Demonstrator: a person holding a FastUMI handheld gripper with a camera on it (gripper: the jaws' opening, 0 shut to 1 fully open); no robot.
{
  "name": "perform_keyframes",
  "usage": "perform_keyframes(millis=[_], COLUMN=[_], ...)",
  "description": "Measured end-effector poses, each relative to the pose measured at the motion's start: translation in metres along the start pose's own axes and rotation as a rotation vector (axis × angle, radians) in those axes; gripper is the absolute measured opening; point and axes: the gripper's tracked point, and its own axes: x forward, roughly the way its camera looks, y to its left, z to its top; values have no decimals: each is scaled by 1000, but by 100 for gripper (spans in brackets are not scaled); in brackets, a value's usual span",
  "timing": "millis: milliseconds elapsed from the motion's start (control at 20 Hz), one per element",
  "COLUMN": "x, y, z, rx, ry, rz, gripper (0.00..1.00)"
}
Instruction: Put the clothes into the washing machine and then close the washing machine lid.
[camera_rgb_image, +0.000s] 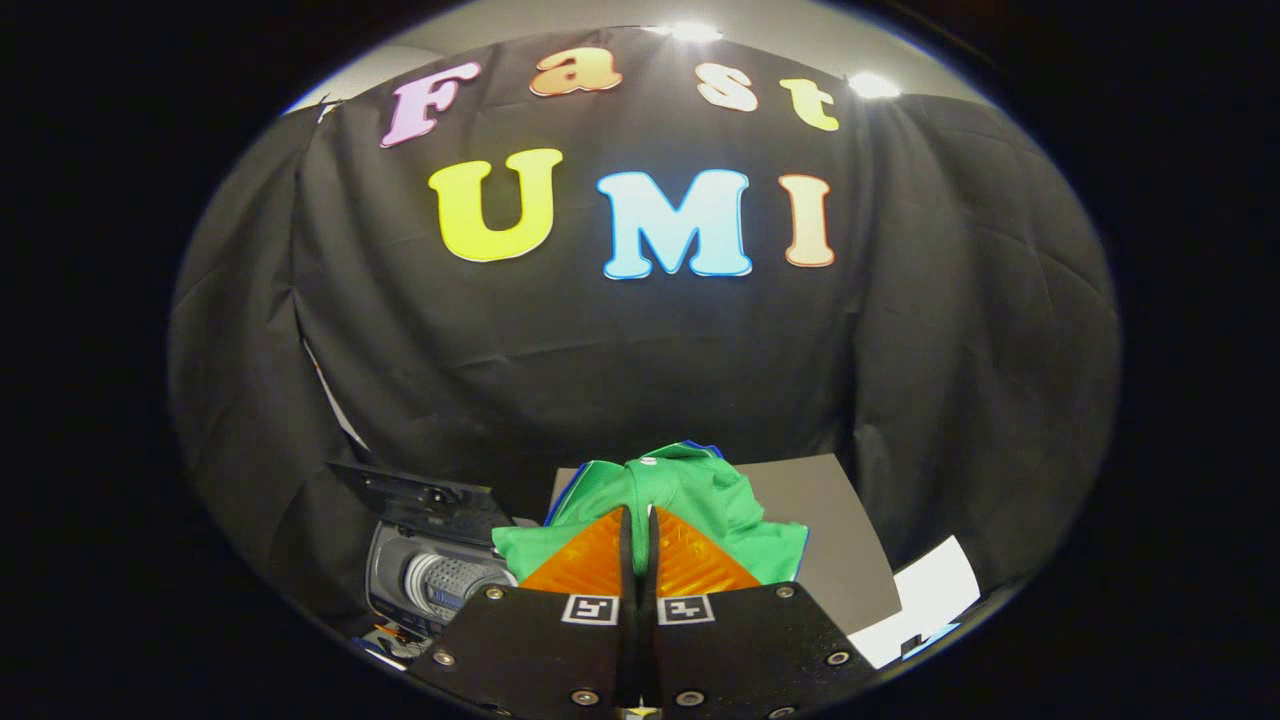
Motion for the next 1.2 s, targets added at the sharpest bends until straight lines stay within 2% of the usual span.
perform_keyframes(millis=[150, 350, 650, 750, 900, 1200], x=[-19, -46, -78, -85, -84, -65], y=[33, 65, 102, 113, 145, 204], z=[11, 16, 10, 7, -4, -8], rx=[-9, -97, -79, -129, -135, -122], ry=[-18, -53, -54, -59, -50, -48], rz=[73, 166, 280, 278, 281, 189], gripper=[0, 0, 0, 0, 0, 0])
